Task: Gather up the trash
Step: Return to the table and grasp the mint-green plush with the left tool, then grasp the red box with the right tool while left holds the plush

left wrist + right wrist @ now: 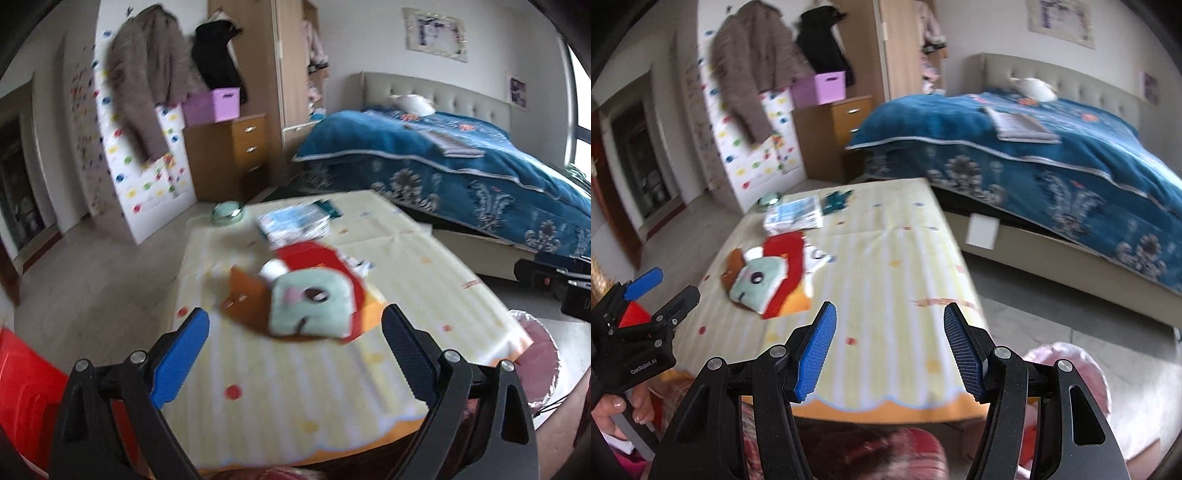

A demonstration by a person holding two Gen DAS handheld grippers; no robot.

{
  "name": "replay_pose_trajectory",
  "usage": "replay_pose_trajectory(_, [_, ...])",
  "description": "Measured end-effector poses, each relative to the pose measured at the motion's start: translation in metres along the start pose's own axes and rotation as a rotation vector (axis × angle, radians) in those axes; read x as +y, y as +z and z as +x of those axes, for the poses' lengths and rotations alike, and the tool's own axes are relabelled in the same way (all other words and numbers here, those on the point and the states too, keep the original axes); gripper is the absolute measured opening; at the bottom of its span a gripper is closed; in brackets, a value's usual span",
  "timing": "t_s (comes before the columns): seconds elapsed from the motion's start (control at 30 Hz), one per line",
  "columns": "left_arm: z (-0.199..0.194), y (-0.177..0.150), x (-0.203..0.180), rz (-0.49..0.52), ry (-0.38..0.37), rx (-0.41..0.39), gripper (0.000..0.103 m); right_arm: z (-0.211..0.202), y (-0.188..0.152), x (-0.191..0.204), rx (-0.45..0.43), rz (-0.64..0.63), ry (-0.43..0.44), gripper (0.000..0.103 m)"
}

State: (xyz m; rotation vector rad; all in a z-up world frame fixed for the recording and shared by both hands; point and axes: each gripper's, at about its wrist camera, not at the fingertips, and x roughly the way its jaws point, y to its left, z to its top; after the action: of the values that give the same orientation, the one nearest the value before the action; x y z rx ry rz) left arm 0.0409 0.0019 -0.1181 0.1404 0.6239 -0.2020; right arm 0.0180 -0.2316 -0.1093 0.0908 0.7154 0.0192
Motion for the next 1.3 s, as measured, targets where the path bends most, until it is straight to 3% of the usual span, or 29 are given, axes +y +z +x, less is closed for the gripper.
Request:
replay_pose_trajectory(0.3, [0.053, -0.012, 0.007, -0.024, -0.025, 0.102, 0.092, 0.046, 0.007, 0.036, 0.053, -0.037, 0.004, 0.057])
replay_pose_trajectory(0.57, [0.103, -0.002, -0.003, -0.053, -0.062, 0.194, 0.092, 0.070, 0.011, 0.022, 0.085, -0.022, -0.002, 0.057])
replay_pose_trajectory(0.73, [0.123, -0.004, -0.009, -0.020, -0.062, 0.271, 0.088, 0.076, 0.010, 0.013, 0.101, -0.013, 0.002, 0.057])
replay_pose_trajectory(0.93, [0.114, -0.004, -0.006, -0.035, -0.084, 0.242, 0.066, 0.075, 0.009, 0.011, 0.098, -0.011, 0.006, 0.057])
replay_pose_trajectory(0.97, [0.109, -0.004, -0.005, -0.035, -0.082, 0.229, 0.058, 0.074, 0.009, 0.011, 0.095, -0.011, 0.007, 0.057])
replay_pose_trajectory(1.2, [0.074, 0.009, 0.011, -0.095, -0.116, 0.141, 0.057, 0.062, 0.009, 0.017, 0.066, -0.028, 0.024, 0.057])
replay_pose_trajectory(1.3, [0.049, 0.016, 0.027, -0.117, -0.097, 0.087, 0.057, 0.060, 0.010, 0.024, 0.064, -0.048, 0.043, 0.058])
